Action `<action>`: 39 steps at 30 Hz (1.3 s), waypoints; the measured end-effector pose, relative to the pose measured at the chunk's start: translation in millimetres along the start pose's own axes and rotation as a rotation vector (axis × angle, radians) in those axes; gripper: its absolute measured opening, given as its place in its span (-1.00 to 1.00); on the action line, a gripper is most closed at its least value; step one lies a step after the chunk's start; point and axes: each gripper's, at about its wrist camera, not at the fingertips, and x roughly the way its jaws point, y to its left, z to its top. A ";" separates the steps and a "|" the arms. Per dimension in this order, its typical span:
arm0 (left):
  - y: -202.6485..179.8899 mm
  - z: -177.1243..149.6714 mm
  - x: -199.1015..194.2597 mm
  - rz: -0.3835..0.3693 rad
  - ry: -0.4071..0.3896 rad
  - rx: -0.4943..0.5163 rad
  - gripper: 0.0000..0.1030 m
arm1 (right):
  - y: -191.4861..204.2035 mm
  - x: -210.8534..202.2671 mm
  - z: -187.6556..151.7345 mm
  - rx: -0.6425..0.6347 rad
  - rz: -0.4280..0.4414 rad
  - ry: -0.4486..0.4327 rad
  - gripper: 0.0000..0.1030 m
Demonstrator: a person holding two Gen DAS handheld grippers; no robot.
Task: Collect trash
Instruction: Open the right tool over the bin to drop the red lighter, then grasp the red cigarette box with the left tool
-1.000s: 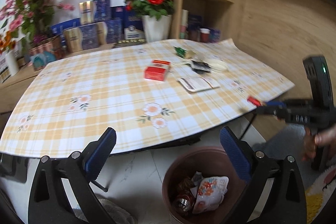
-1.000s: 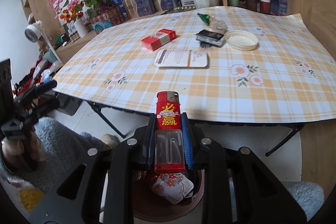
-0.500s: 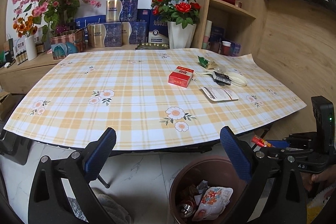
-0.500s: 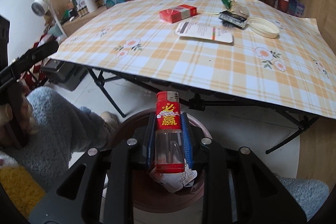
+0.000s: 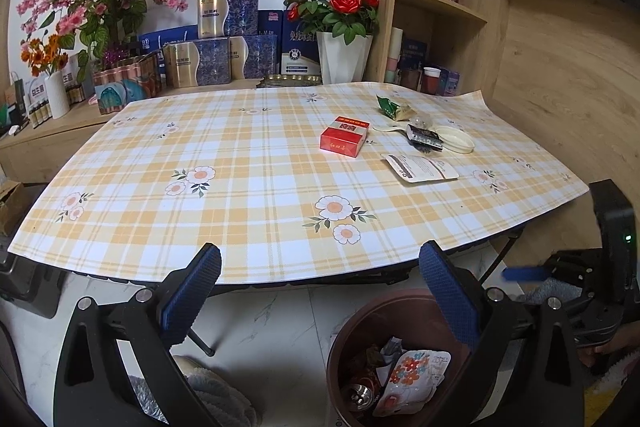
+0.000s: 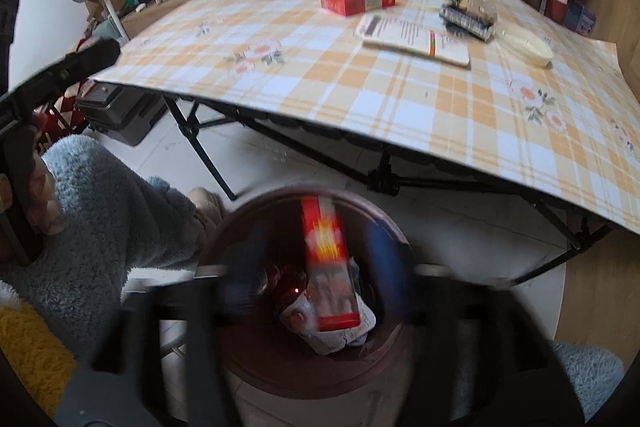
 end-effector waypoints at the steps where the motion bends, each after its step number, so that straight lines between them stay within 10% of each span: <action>1: 0.4 -0.2 0.0 0.001 0.001 -0.002 0.88 | 0.5 -2.1 0.5 -0.002 -0.009 -0.011 0.47; 6: 0.7 0.1 -0.1 0.002 0.001 -0.001 0.88 | -2.5 -2.8 1.4 0.012 -0.052 -0.014 0.86; 26: 8.7 5.0 9.8 -0.018 0.056 -0.033 0.88 | -40.4 -11.7 9.5 0.185 -0.087 -0.046 0.89; 39: -7.4 92.6 88.7 -0.153 0.126 0.016 0.88 | -120.4 -19.6 50.5 0.305 -0.176 -0.136 0.89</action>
